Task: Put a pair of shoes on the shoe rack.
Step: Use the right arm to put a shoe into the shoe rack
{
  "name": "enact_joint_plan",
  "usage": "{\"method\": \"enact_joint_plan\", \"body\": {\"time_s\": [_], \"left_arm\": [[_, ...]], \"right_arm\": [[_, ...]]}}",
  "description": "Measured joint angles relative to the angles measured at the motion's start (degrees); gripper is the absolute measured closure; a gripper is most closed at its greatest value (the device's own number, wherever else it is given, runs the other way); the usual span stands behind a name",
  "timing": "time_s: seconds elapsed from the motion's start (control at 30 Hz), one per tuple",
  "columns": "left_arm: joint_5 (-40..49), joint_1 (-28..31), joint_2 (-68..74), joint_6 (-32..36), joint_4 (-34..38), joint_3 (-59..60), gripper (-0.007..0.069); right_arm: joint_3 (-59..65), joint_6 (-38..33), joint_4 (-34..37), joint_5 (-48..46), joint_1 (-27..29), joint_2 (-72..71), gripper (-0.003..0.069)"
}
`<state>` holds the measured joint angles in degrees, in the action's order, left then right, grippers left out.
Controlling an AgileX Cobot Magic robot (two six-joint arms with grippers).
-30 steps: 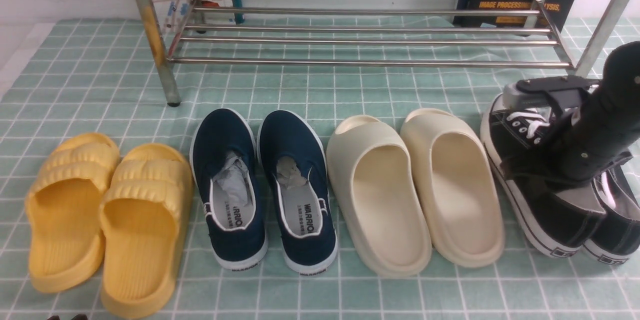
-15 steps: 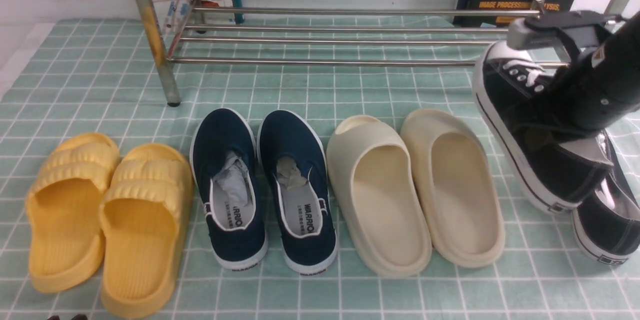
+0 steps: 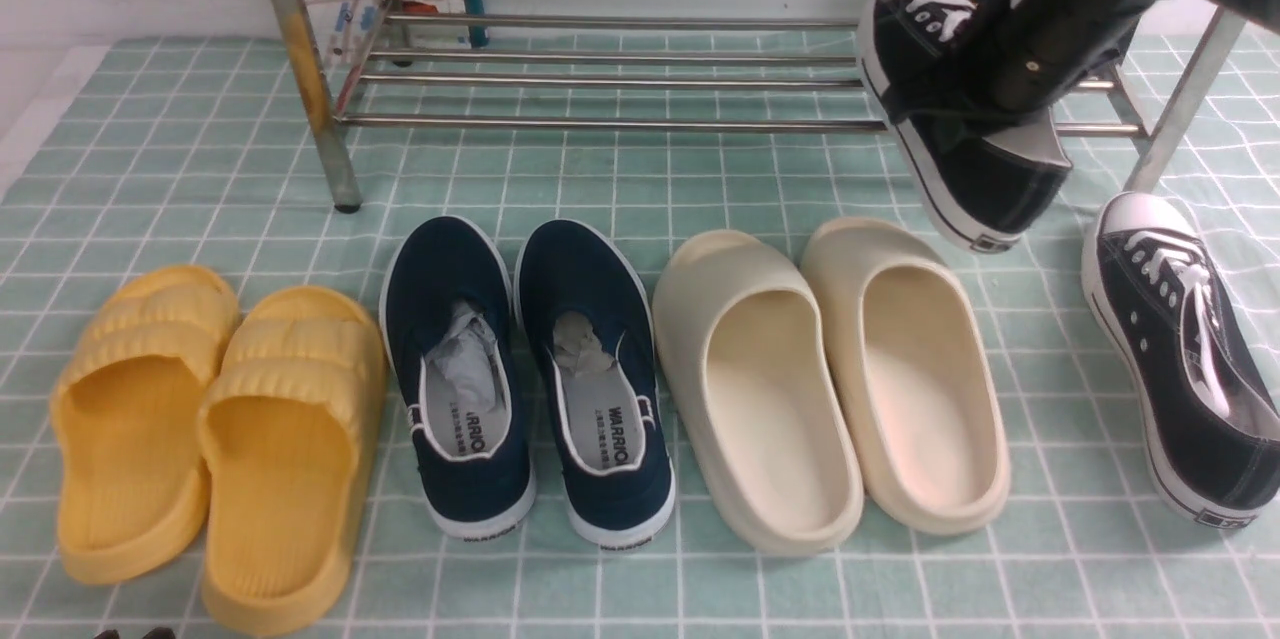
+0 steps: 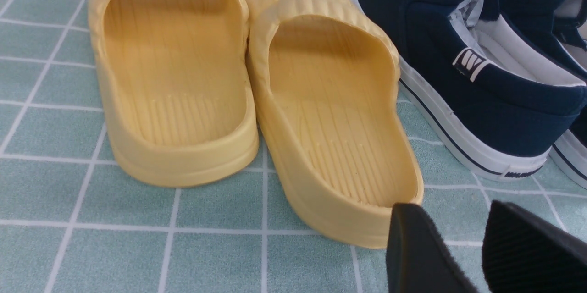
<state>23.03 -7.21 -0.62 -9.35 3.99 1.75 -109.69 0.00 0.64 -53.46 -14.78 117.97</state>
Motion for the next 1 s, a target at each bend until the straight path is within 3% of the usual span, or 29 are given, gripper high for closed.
{"method": "enact_joint_plan", "body": {"time_s": [0.33, 0.57, 0.7, 0.83, 0.9, 1.0], "left_arm": [[0.0, 0.0, 0.0, 0.0, 0.0, 0.0, 0.0386], [0.0, 0.0, 0.0, 0.0, 0.0, 0.0, 0.0386], [0.0, 0.0, 0.0, 0.0, 0.0, 0.0, 0.0386], [0.0, 0.0, 0.0, 0.0, 0.0, 0.0, 0.0386], [0.0, 0.0, 0.0, 0.0, 0.0, 0.0, 0.0386], [0.0, 0.0, 0.0, 0.0, 0.0, 0.0, 0.0386]], "right_arm": [[-19.5, 3.6, -6.5, -3.7, 0.0, 13.2, 0.0643], [-21.4, 4.0, -6.5, -2.4, -0.2, 15.7, 0.0638], [-21.5, 4.0, -6.8, 0.3, -0.2, 15.7, 0.0585], [-21.7, 4.0, -7.1, 1.7, -0.1, 15.6, 0.0400], [-21.7, 4.0, -6.6, 1.3, -0.1, 15.2, 0.0265], [-21.7, 4.0, -5.4, 0.1, -0.1, 14.2, 0.0166]]}}
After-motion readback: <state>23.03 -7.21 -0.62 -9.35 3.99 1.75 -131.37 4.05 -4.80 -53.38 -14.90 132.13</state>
